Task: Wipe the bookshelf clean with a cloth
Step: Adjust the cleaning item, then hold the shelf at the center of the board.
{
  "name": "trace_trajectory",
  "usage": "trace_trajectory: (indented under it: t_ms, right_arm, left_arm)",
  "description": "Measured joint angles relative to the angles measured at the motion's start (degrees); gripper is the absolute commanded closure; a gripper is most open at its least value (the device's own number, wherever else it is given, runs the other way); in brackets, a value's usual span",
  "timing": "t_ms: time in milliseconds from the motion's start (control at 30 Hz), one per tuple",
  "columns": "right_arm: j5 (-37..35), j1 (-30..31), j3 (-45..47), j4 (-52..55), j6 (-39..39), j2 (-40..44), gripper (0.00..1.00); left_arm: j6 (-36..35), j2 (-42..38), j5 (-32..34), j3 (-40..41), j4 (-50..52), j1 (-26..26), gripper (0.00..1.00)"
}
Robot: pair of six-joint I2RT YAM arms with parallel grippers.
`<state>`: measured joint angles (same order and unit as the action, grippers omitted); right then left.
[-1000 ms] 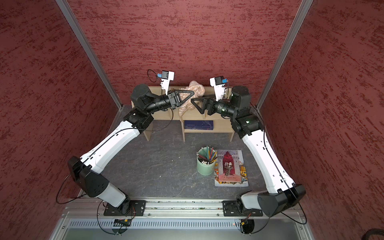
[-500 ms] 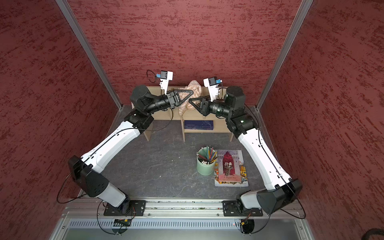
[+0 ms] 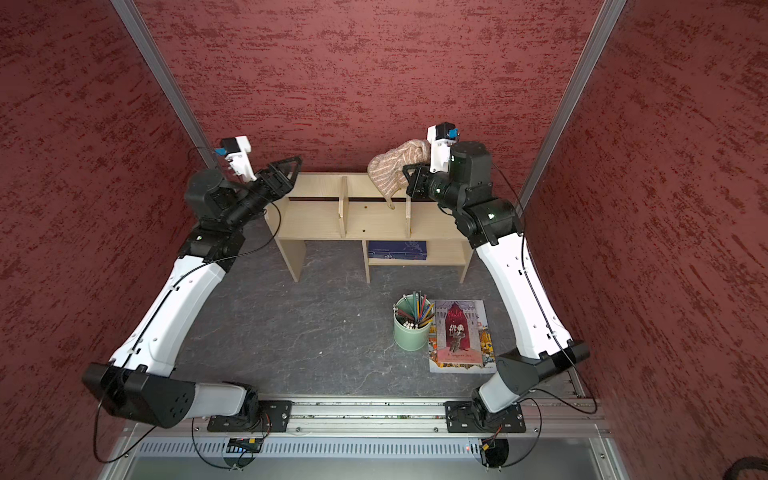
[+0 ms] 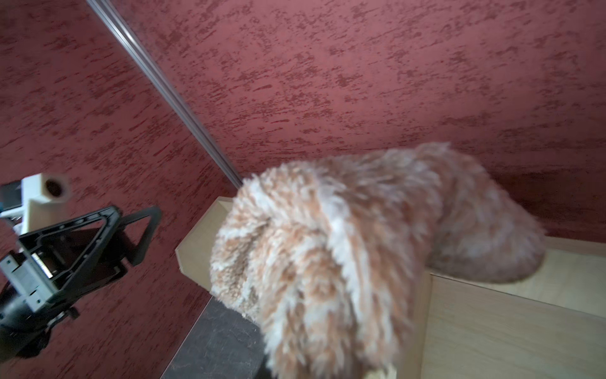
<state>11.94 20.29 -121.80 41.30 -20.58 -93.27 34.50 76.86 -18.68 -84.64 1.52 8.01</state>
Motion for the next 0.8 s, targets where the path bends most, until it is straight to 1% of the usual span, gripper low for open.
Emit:
trace_trajectory:
  t_ms: [33,100,133,200,333,500,567,633,700,800]
  right_arm:
    - [-1.1,-0.6,-4.1,3.3,-0.3,-2.8,1.0]
    - [-2.7,-1.8,-9.6,7.9,-0.8,-6.9,1.0]
    - [-3.5,-2.5,-11.5,10.0,-1.1,-8.5,1.0]
    - [-4.6,-4.1,-13.0,13.3,-1.6,-10.3,1.0]
    - [-7.5,-8.4,-13.0,18.6,-2.0,-10.9,1.0]
    - [-9.0,-12.6,-12.8,19.6,-1.6,-10.8,1.0]
    - [-8.7,-12.8,-12.8,19.5,-0.9,-10.8,1.0]
    - [-7.5,-12.7,-12.8,19.3,-0.4,-10.8,1.0]
    - [-5.5,-12.7,-12.8,18.8,-0.4,-10.8,1.0]
    - [-1.8,-12.6,-12.3,16.6,-1.0,-10.8,1.0]
  left_arm:
    - [-1.7,-1.6,3.1,1.1,1.9,-1.8,0.25]
    - [-4.5,-3.2,7.9,2.1,4.8,-3.2,0.23]
    - [-5.7,-3.9,10.0,2.6,6.2,-3.8,0.23]
    - [-7.1,-4.6,12.2,3.9,7.9,-5.3,0.22]
    - [-7.6,-3.8,12.5,8.4,8.5,-8.7,0.22]
    - [-8.1,-0.7,9.5,13.4,7.9,-9.0,0.22]
    - [-8.5,0.2,8.4,13.6,7.7,-8.9,0.25]
    - [-8.9,0.5,7.7,13.6,6.9,-8.9,0.33]
    - [-9.3,0.6,7.1,13.6,6.0,-8.8,0.43]
    - [-10.0,1.0,6.8,13.6,4.7,-8.5,0.53]
